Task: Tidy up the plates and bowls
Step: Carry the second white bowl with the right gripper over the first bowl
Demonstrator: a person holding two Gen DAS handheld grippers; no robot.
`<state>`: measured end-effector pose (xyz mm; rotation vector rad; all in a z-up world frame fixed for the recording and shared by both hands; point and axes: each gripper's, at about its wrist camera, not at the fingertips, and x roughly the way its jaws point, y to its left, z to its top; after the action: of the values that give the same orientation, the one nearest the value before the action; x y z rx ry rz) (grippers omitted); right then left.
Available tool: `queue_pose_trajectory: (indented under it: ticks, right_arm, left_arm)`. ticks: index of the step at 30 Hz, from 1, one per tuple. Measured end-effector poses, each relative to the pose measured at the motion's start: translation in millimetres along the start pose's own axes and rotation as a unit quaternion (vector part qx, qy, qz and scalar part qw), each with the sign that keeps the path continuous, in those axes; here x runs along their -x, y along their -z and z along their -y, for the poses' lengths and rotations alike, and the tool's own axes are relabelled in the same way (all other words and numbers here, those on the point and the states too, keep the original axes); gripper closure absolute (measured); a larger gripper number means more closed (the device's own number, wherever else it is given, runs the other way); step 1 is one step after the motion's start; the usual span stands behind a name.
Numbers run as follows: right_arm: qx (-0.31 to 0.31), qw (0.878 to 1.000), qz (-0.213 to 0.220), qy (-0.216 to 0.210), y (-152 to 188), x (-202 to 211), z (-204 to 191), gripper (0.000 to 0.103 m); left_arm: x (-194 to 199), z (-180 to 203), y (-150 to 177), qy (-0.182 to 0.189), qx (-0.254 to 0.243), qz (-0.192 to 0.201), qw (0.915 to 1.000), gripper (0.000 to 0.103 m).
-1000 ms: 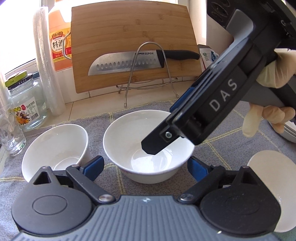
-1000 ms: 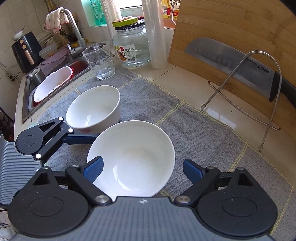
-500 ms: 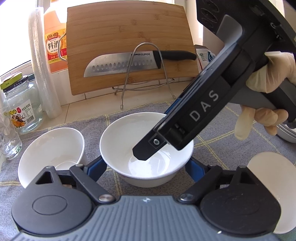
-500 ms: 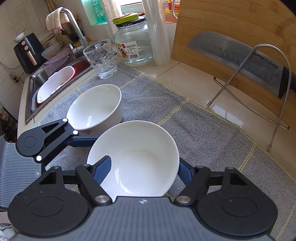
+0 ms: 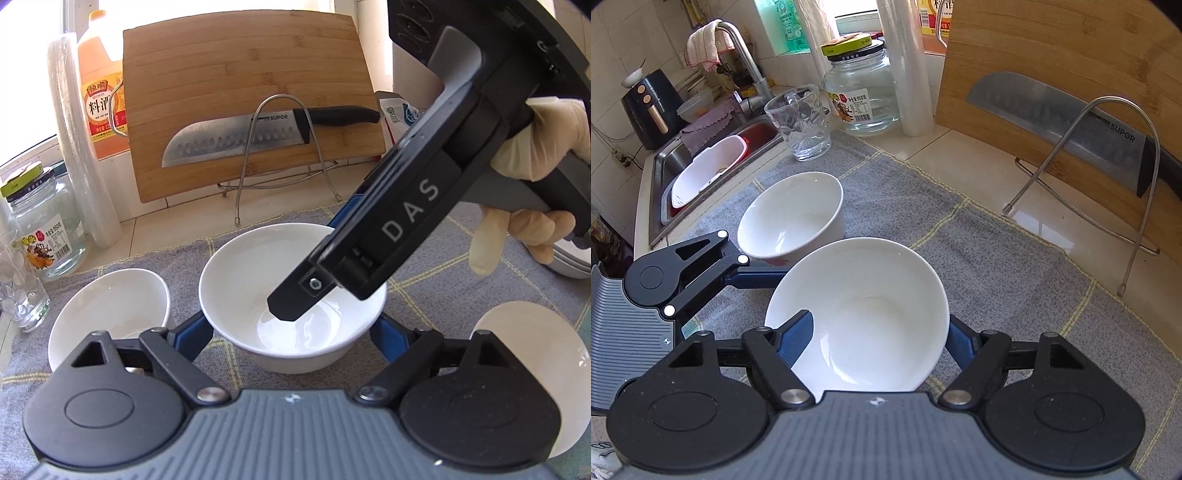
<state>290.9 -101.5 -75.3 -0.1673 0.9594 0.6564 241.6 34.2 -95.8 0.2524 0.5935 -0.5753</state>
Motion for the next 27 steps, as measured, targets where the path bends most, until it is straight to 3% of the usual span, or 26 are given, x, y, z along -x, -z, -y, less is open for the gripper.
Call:
queue_pose_trajectory:
  ticks: [27]
  right_arm:
    - [0.018, 0.999, 0.034, 0.006, 50, 83, -44, 0.022]
  left_arm:
    - [69, 51, 5, 0.01, -0.011, 0.019, 0.9997, 0.012]
